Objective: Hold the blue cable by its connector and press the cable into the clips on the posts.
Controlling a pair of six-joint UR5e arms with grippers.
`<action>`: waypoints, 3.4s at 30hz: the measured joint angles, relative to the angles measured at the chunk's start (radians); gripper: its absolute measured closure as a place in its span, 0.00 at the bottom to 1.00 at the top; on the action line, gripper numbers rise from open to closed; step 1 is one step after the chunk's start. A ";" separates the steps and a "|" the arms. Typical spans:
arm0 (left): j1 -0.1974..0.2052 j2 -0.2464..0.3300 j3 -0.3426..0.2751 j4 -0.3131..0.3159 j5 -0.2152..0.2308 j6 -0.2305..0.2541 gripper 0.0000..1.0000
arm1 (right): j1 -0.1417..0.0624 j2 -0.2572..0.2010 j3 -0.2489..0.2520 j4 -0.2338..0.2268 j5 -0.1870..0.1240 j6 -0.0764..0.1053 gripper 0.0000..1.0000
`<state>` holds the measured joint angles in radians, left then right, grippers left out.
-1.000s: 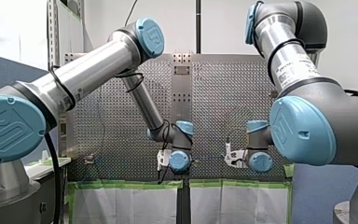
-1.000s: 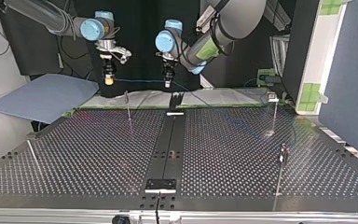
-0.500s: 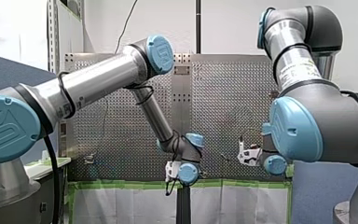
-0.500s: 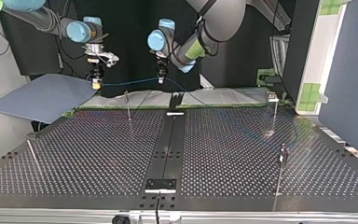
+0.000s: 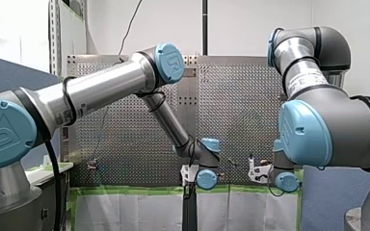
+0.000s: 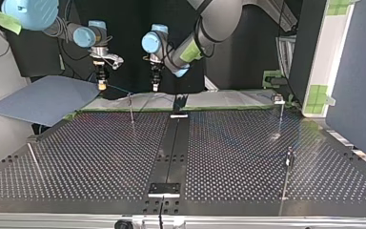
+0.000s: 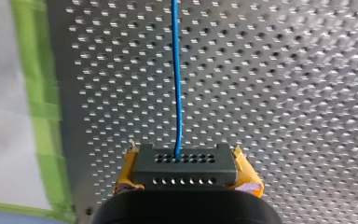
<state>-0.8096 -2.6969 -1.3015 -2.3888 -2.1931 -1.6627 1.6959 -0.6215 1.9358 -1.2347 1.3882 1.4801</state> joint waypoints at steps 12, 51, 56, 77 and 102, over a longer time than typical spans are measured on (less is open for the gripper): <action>-0.003 -0.001 0.056 -0.040 -0.059 0.037 0.84 | -0.010 0.077 -0.023 0.055 0.029 0.018 1.00; 0.042 -0.064 0.050 -0.250 0.152 0.010 0.01 | -0.006 0.080 -0.050 0.104 0.040 0.018 1.00; 0.033 -0.067 0.038 -0.227 0.124 0.008 0.01 | -0.004 0.080 -0.050 0.104 0.039 0.019 1.00; -0.069 -0.040 0.010 -0.166 0.088 -0.008 0.01 | 0.000 0.080 -0.101 0.168 0.004 -0.014 1.00; -0.094 -0.040 0.091 -0.208 0.006 -0.067 0.01 | -0.027 0.054 -0.108 0.265 -0.260 -0.086 1.00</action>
<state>-0.9037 -2.7373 -1.2103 -2.5967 -2.1874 -1.7301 1.6694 -0.5670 1.8277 -0.9700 1.1278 1.3941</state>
